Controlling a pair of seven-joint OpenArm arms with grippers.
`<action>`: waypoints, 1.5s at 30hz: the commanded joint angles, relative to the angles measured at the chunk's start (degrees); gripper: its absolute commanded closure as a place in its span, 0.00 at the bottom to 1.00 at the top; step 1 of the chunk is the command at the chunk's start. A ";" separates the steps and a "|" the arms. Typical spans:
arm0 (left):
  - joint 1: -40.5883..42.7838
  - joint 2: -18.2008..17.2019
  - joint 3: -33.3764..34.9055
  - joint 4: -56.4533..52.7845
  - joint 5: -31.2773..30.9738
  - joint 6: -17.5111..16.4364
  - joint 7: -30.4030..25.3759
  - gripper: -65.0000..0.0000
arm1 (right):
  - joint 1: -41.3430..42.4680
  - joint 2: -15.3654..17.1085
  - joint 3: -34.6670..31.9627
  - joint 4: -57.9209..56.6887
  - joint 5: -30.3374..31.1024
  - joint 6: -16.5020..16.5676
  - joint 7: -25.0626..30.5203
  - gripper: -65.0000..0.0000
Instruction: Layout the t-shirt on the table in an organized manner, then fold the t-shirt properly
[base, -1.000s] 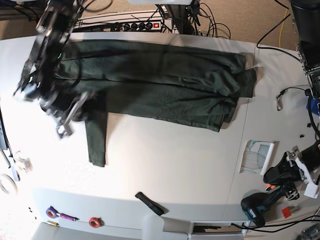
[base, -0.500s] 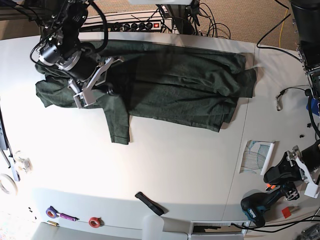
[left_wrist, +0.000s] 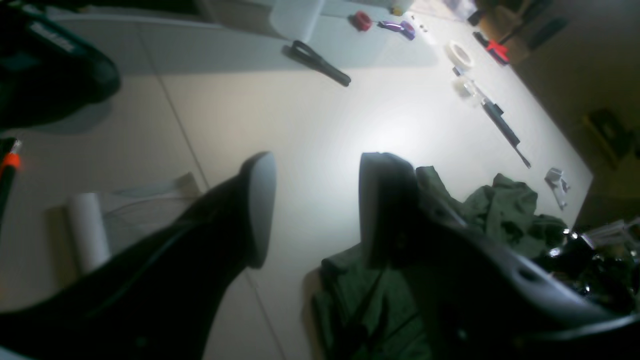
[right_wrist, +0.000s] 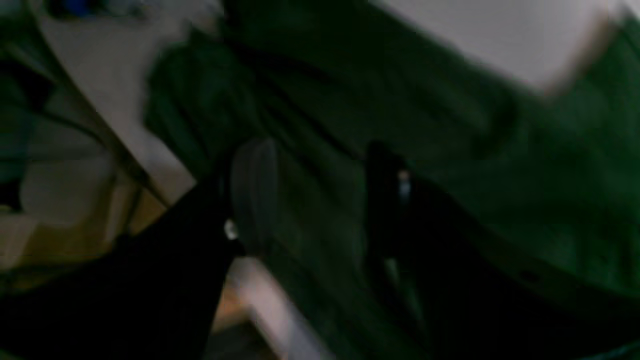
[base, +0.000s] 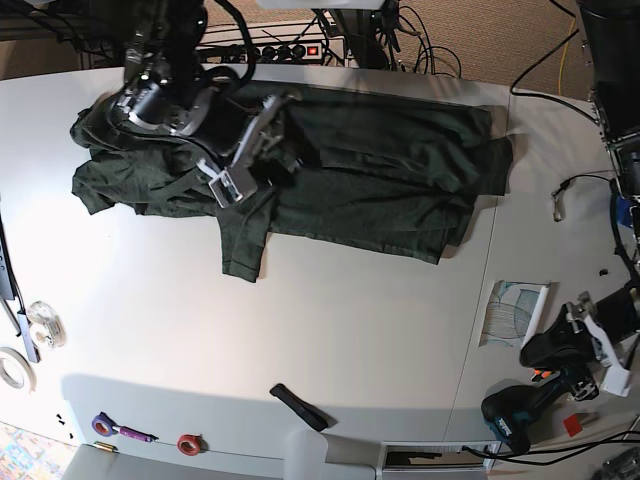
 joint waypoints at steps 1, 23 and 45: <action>-1.84 -0.17 -0.37 0.90 -0.92 -0.28 -1.22 0.56 | 1.27 0.15 -0.26 1.01 -2.01 -0.02 4.33 0.56; 3.72 6.71 -0.26 0.90 0.26 -0.28 -1.46 0.56 | 33.42 -0.15 18.82 -50.23 -13.97 -11.69 10.27 0.51; 3.69 6.71 -0.26 0.90 1.99 -0.28 -4.66 0.56 | 32.65 -8.96 7.28 -30.10 12.74 2.36 -15.76 1.00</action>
